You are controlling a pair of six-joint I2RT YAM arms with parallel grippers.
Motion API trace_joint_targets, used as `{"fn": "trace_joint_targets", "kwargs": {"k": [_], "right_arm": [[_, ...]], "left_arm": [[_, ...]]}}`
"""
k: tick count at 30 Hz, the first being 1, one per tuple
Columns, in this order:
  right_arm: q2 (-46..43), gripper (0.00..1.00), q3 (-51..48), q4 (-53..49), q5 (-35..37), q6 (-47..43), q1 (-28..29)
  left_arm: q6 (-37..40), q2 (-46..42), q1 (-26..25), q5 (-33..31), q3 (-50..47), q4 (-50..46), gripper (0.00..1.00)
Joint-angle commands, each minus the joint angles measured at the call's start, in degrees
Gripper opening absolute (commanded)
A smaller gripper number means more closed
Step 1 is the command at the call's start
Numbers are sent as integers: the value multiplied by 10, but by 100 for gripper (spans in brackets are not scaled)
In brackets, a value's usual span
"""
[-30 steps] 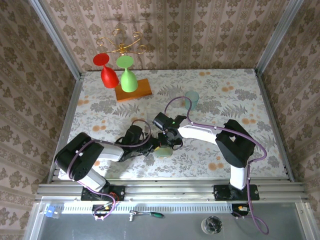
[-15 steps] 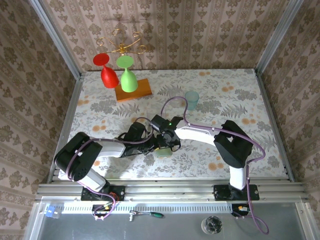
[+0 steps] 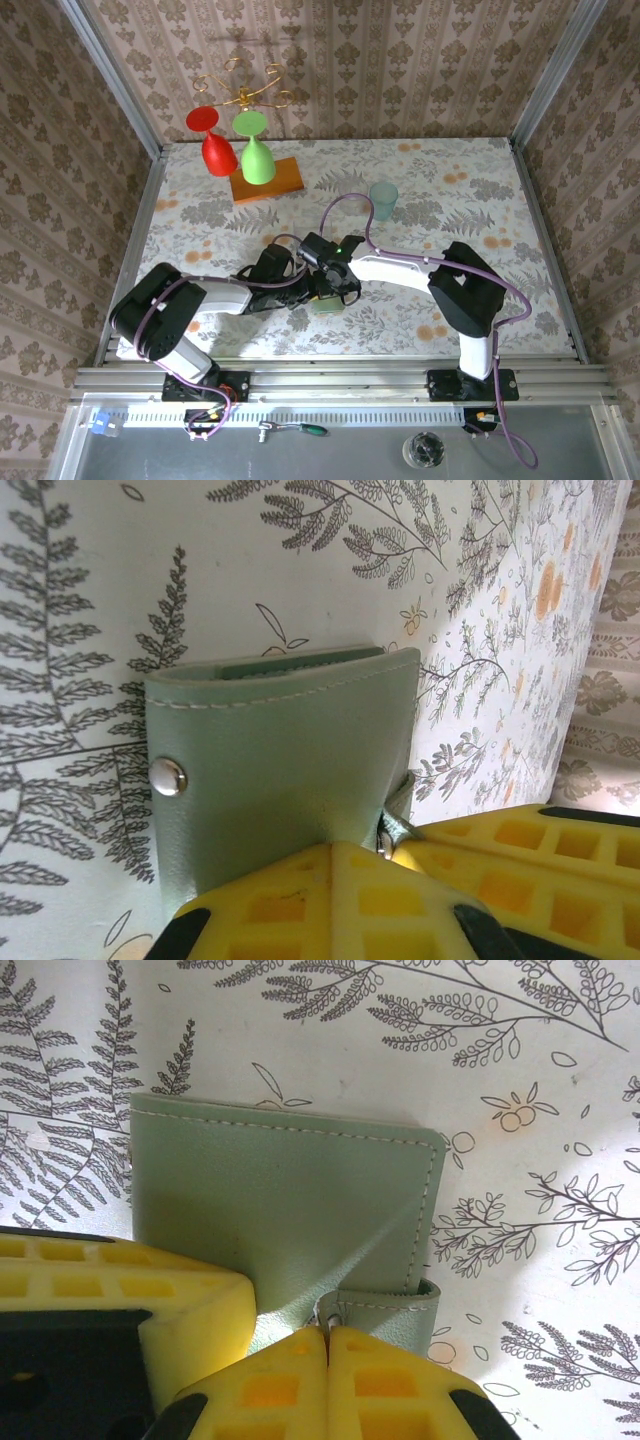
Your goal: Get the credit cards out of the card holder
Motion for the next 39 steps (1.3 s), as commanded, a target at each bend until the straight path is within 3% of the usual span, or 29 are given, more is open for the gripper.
{"fn": "trace_joint_targets", "kwargs": {"k": [1, 10, 15, 21, 25, 39], "right_arm": [[-31, 0, -12, -86, 85, -6, -10], [-52, 0, -21, -72, 67, -3, -14], [-72, 0, -51, -23, 10, -2, -28], [-87, 20, -76, 16, -34, 5, -40], [-88, 25, -88, 39, -56, 7, -46], [-62, 28, -102, 93, -107, 12, -61]], "left_arm": [[37, 43, 5, -68, -25, -174, 0], [33, 33, 7, -53, -23, -150, 0], [30, 6, 5, -43, -7, -142, 0], [29, -19, 3, -37, 10, -131, 7], [19, -32, 3, -38, 17, -118, 16], [20, -82, 3, -52, 30, -132, 23]]}}
